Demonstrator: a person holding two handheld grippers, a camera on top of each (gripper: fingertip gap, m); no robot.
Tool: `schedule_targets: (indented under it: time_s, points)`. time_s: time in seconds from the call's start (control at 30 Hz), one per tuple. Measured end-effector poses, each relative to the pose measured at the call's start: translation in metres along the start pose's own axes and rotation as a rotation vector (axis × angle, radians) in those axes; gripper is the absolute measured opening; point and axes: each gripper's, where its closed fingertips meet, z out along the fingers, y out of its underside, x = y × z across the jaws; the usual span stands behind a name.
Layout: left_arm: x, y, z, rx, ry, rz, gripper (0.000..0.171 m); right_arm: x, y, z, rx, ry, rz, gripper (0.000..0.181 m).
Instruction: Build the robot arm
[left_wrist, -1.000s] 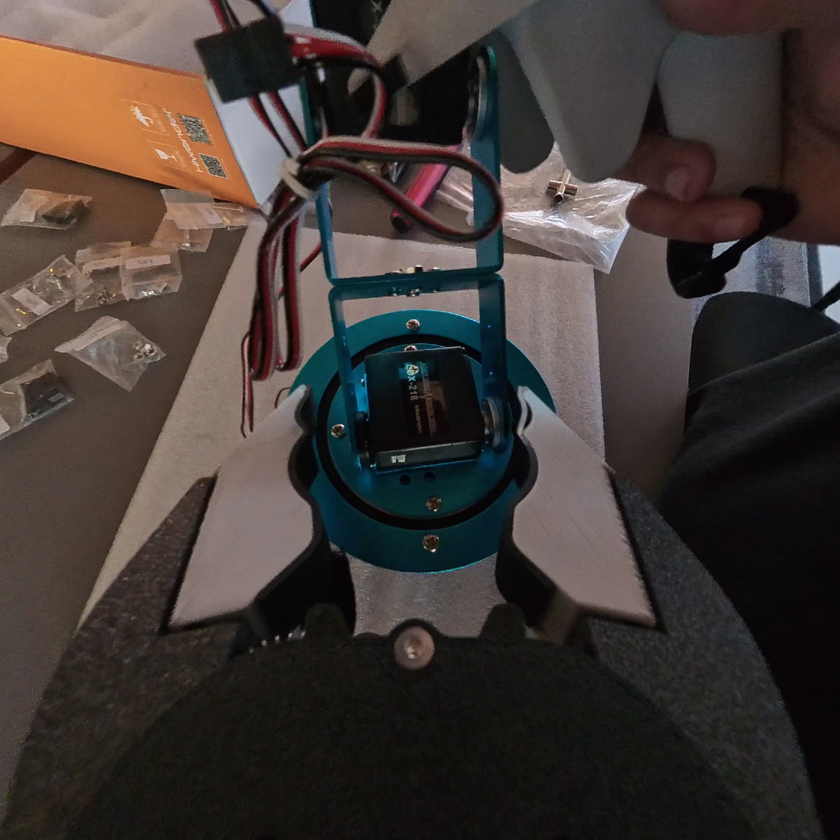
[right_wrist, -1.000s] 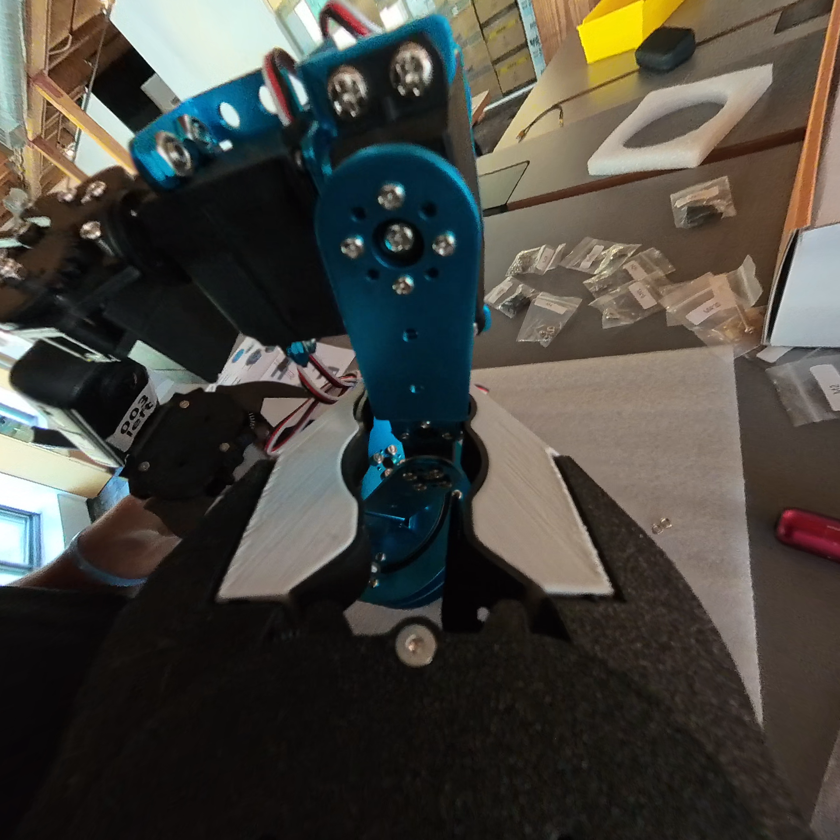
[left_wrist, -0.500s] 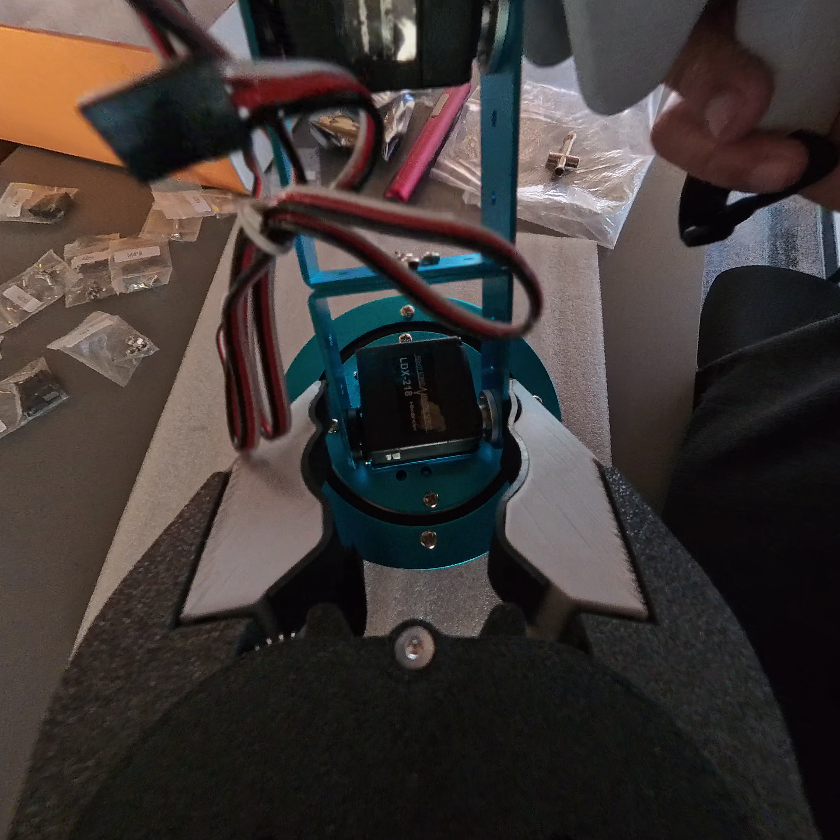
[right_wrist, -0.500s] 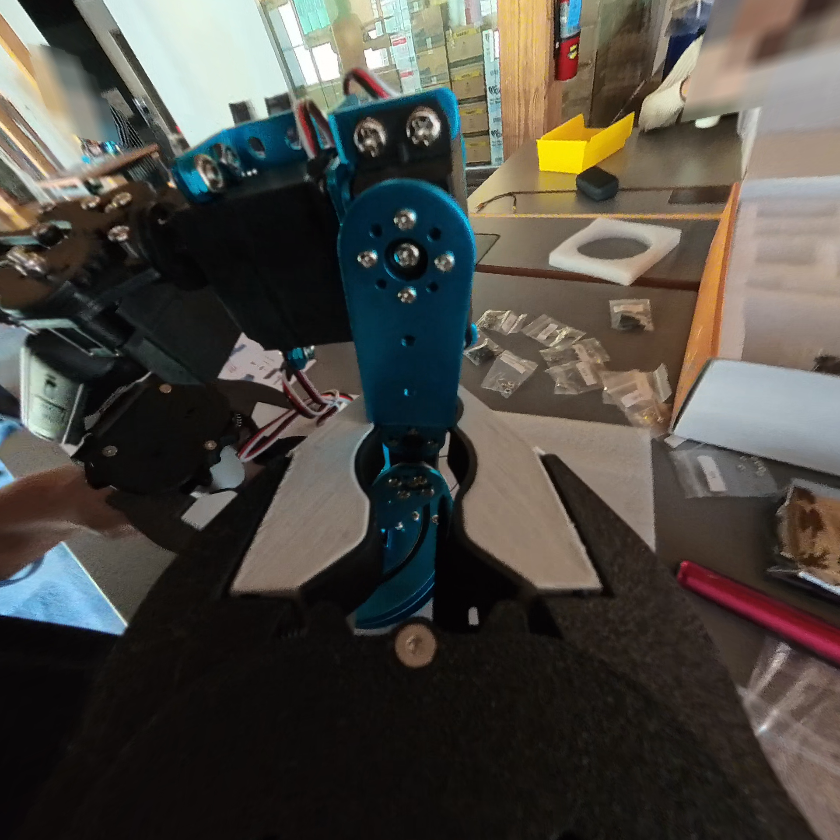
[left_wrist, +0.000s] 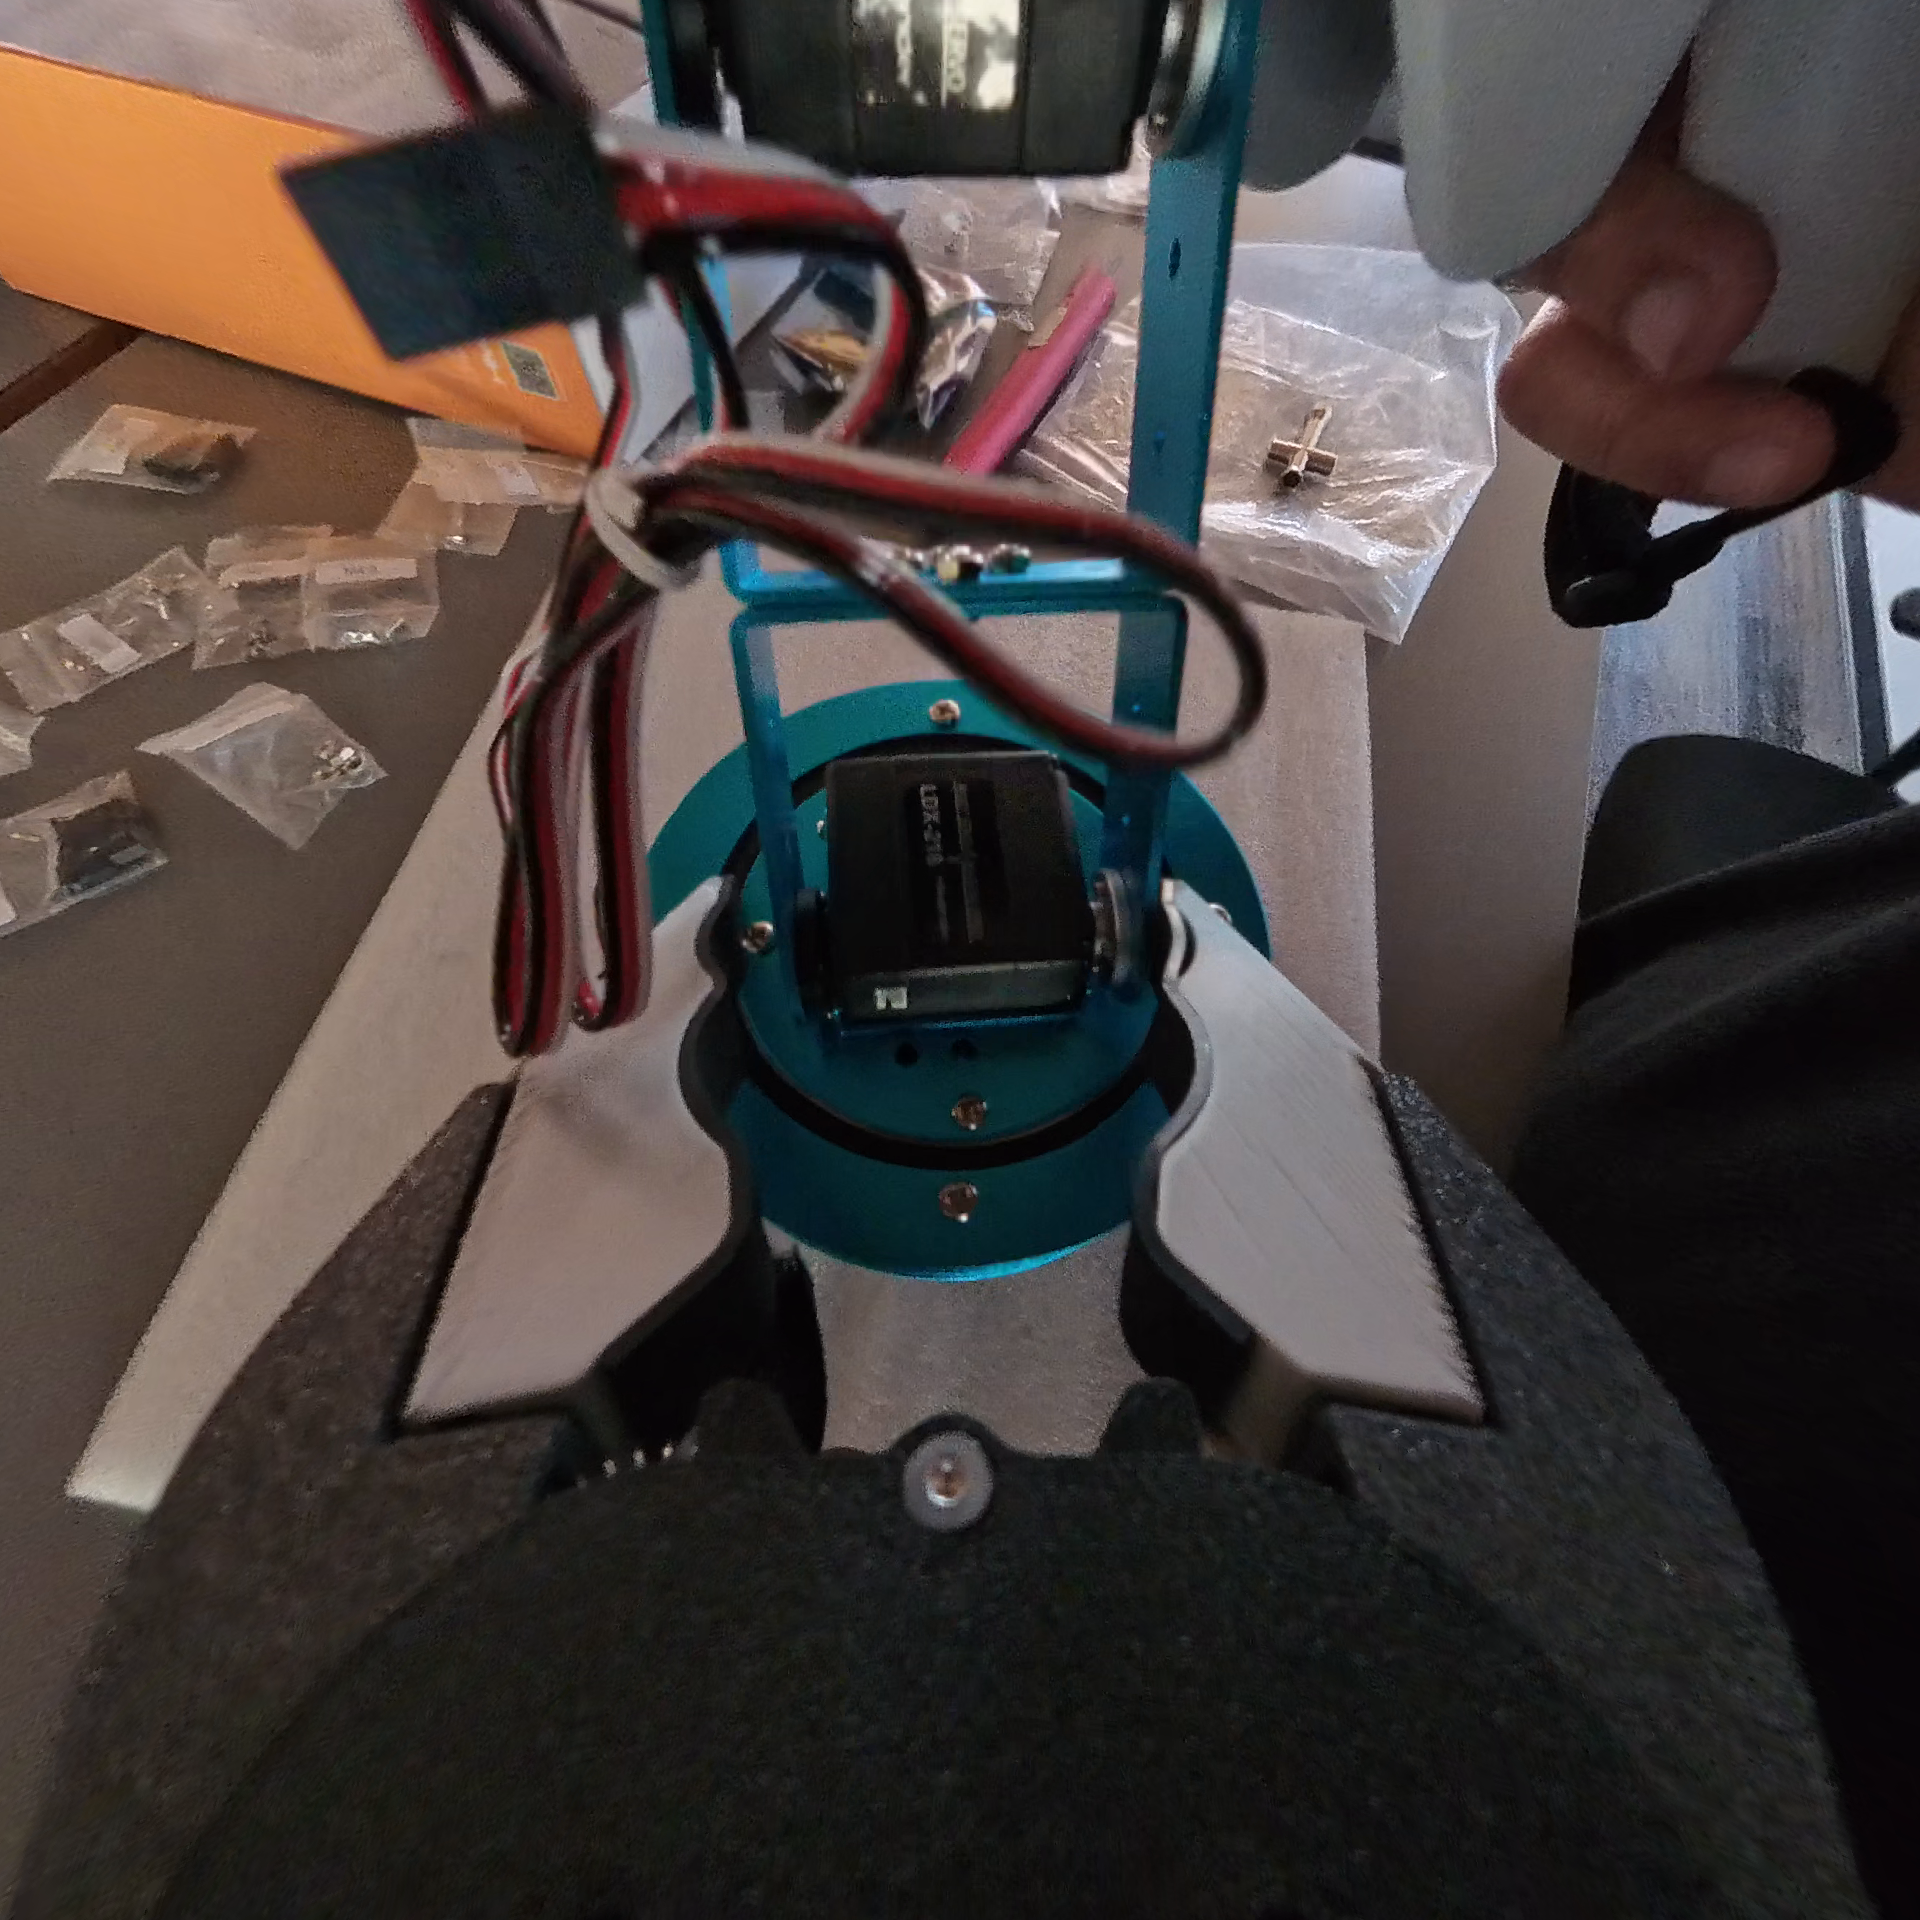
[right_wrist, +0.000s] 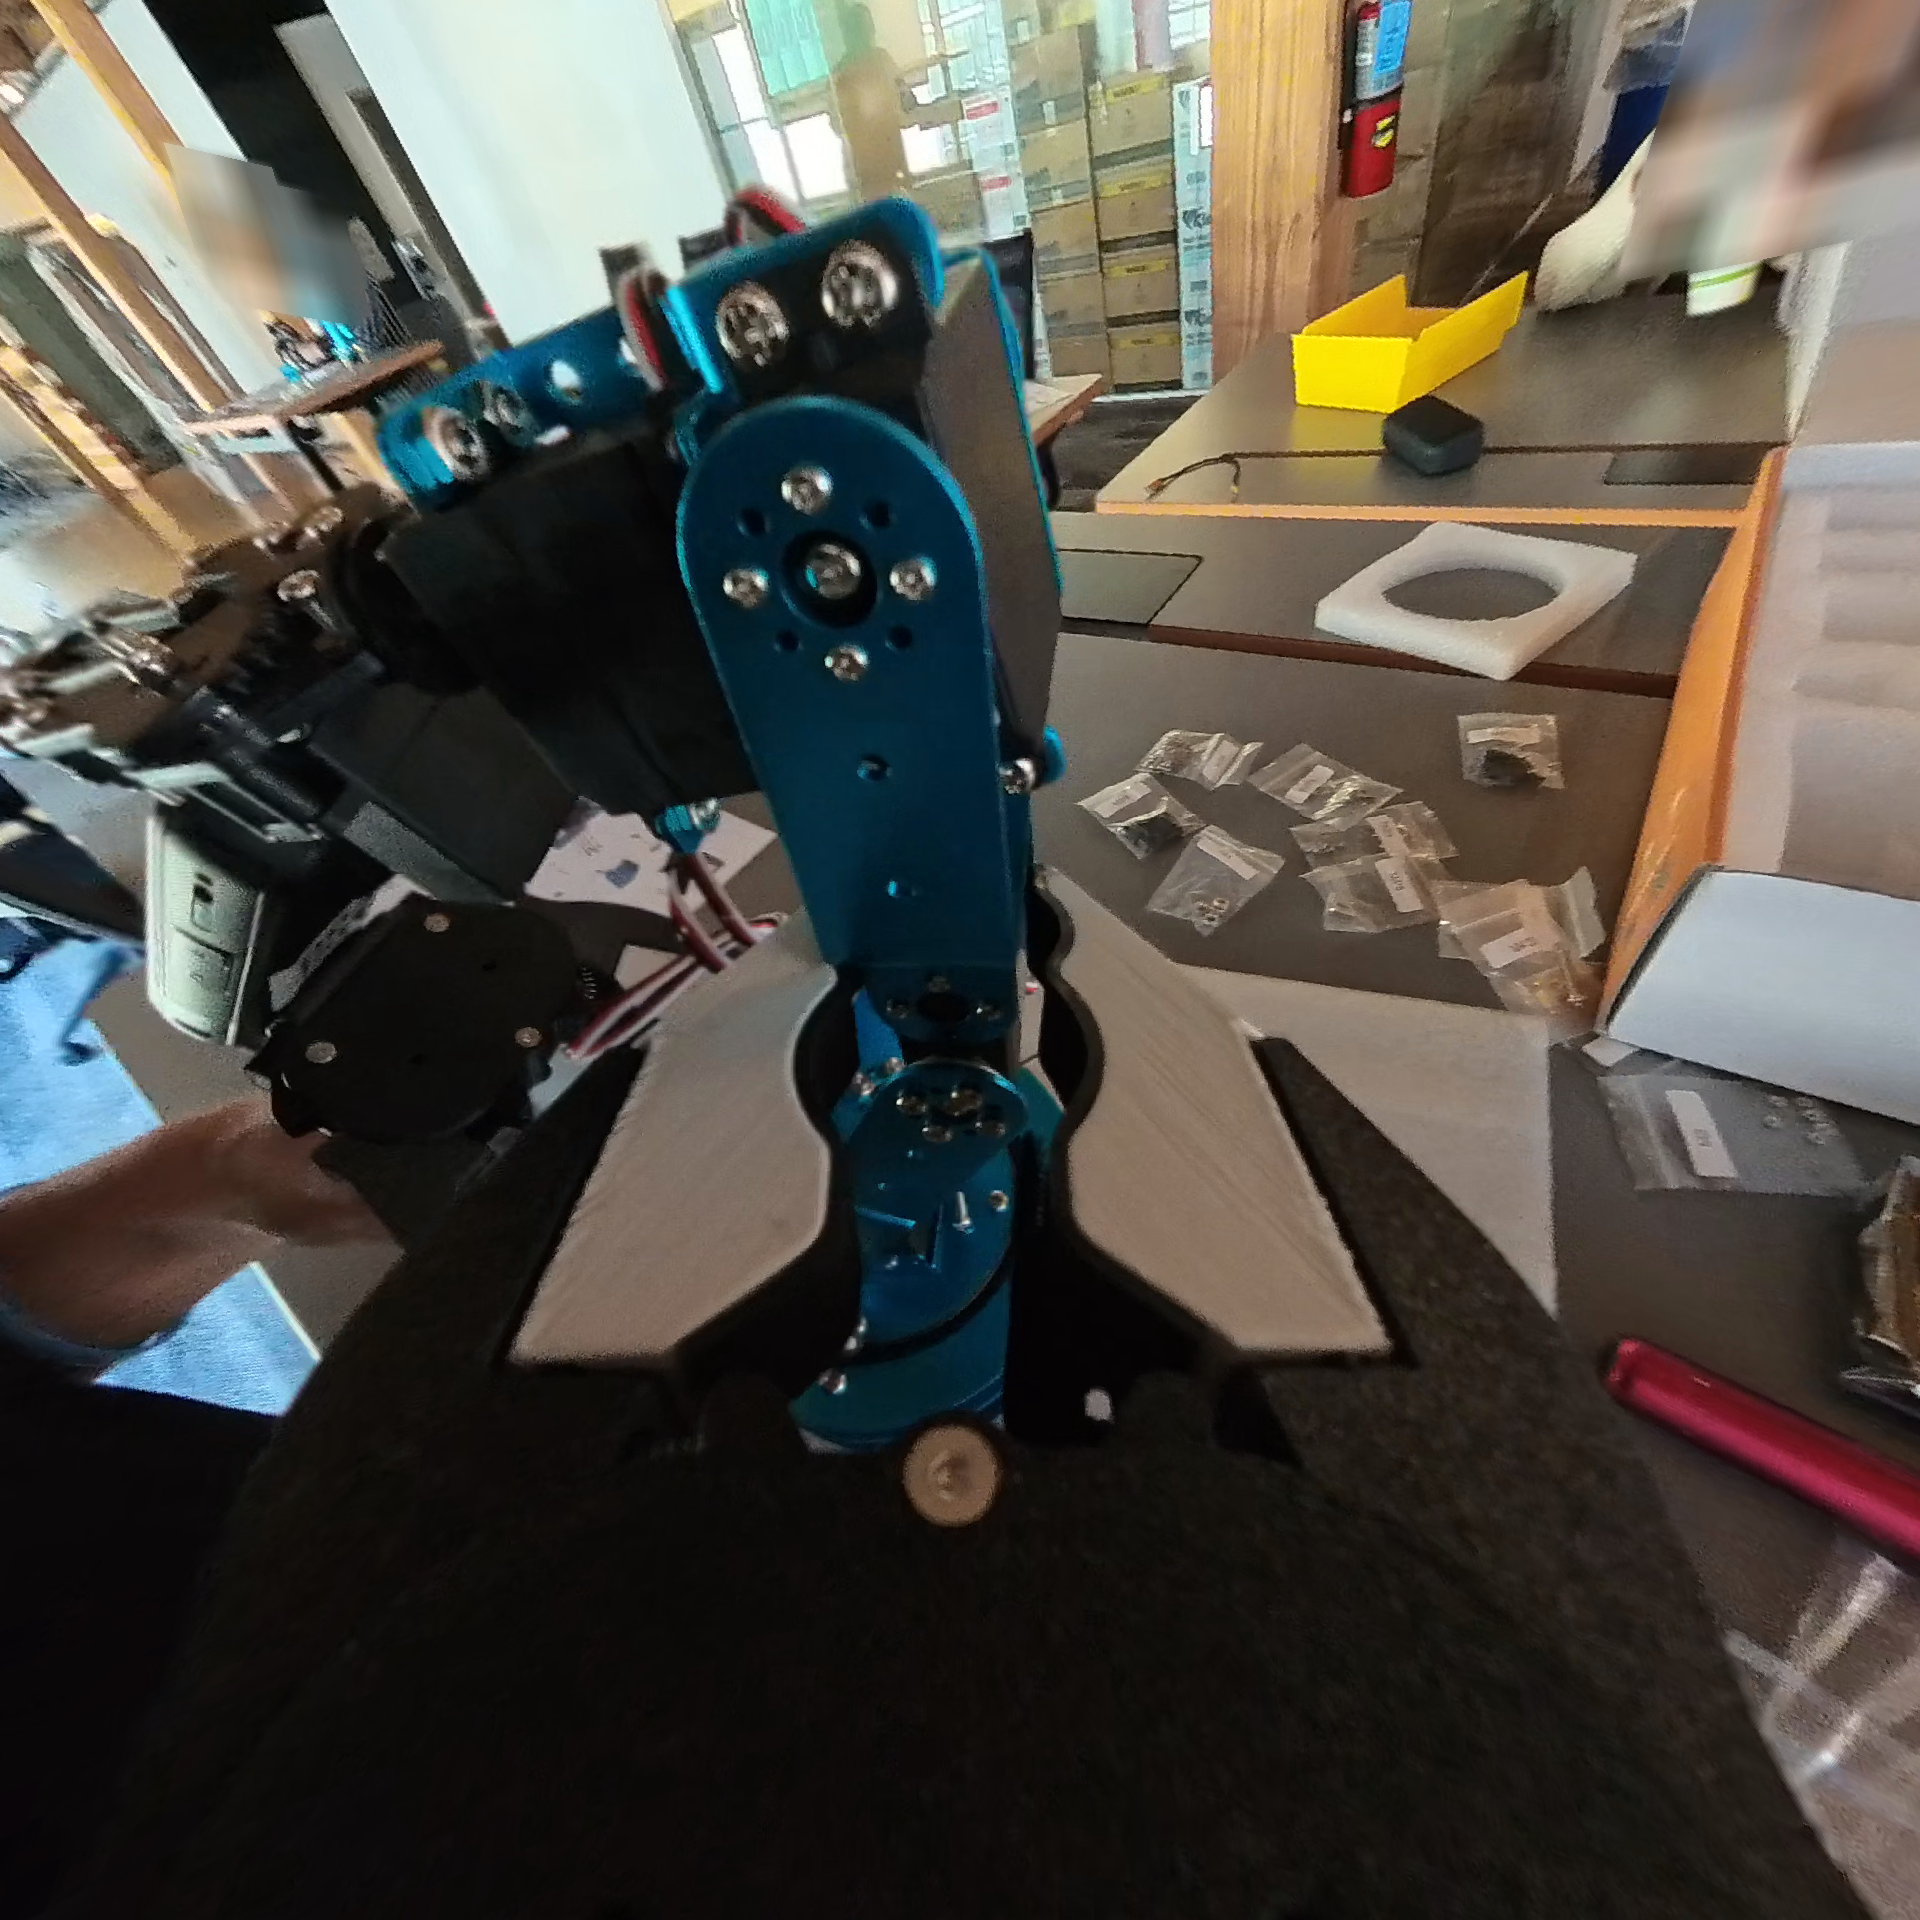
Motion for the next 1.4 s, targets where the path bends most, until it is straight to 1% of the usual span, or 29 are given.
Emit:
schedule_targets:
  time_s: [0.1,0.17,0.23,0.3,0.37,0.43,0.5,0.53,0.57,0.6,0.63,0.7,0.73,0.8,0.87,1.0,1.13,1.4]
  points:
    - [0.001,0.003,-0.008,0.018,-0.027,-0.020,0.082,-0.002,-0.003,-0.004,0.012,-0.048,0.028,0.040]
    - [0.000,0.007,-0.018,0.032,-0.049,-0.054,0.088,-0.001,-0.010,-0.011,0.035,-0.070,0.009,0.045]
    - [-0.003,0.010,-0.035,0.047,-0.079,-0.089,0.091,0.001,-0.019,-0.018,0.055,-0.078,-0.041,0.053]
    - [-0.008,0.007,-0.058,0.078,-0.118,-0.118,0.101,-0.001,-0.029,-0.022,0.065,-0.080,-0.111,0.059]
    - [-0.009,-0.011,-0.088,0.170,-0.121,-0.140,0.104,-0.005,-0.032,-0.021,0.050,-0.070,-0.206,0.056]
    - [-0.009,-0.035,-0.117,0.270,-0.122,-0.138,0.106,-0.010,-0.033,-0.019,0.046,-0.043,-0.283,0.051]
    - [-0.008,-0.063,-0.138,0.364,-0.139,-0.087,0.107,-0.012,-0.028,-0.018,-0.001,-0.017,-0.328,0.050]
    - [-0.006,-0.076,-0.143,0.391,-0.140,-0.052,0.110,-0.011,-0.025,-0.017,-0.023,-0.001,-0.340,0.054]
    - [-0.004,-0.088,-0.144,0.410,-0.138,-0.017,0.110,-0.010,-0.021,-0.017,-0.046,0.006,-0.352,0.058]
    - [-0.003,-0.098,-0.143,0.423,-0.127,0.011,0.110,-0.013,-0.017,-0.017,-0.071,-0.009,-0.356,0.068]
    - [-0.001,-0.106,-0.140,0.428,-0.108,0.030,0.110,-0.014,-0.016,-0.018,-0.080,-0.016,-0.350,0.073]
    - [0.001,-0.119,-0.134,0.437,-0.076,0.055,0.108,-0.018,-0.016,-0.018,-0.082,-0.036,-0.343,0.080]
    - [0.002,-0.123,-0.130,0.436,-0.065,0.069,0.106,-0.019,-0.018,-0.018,-0.071,-0.037,-0.347,0.080]
    - [0.004,-0.129,-0.125,0.430,-0.052,0.092,0.096,-0.021,-0.029,-0.017,-0.016,-0.015,-0.362,0.079]
    - [0.008,-0.129,-0.119,0.399,-0.026,0.112,0.083,-0.023,-0.038,-0.016,0.011,0.002,-0.376,0.082]
    - [0.006,-0.128,-0.114,0.376,-0.045,0.120,0.067,-0.024,-0.045,-0.015,0.037,0.011,-0.385,0.082]
    - [0.006,-0.131,-0.112,0.368,-0.064,0.122,0.065,-0.021,-0.051,-0.014,0.060,0.013,-0.337,0.080]
    - [0.005,-0.131,-0.112,0.351,-0.018,0.009,0.065,-0.022,-0.052,-0.013,0.080,-0.026,-0.319,0.076]
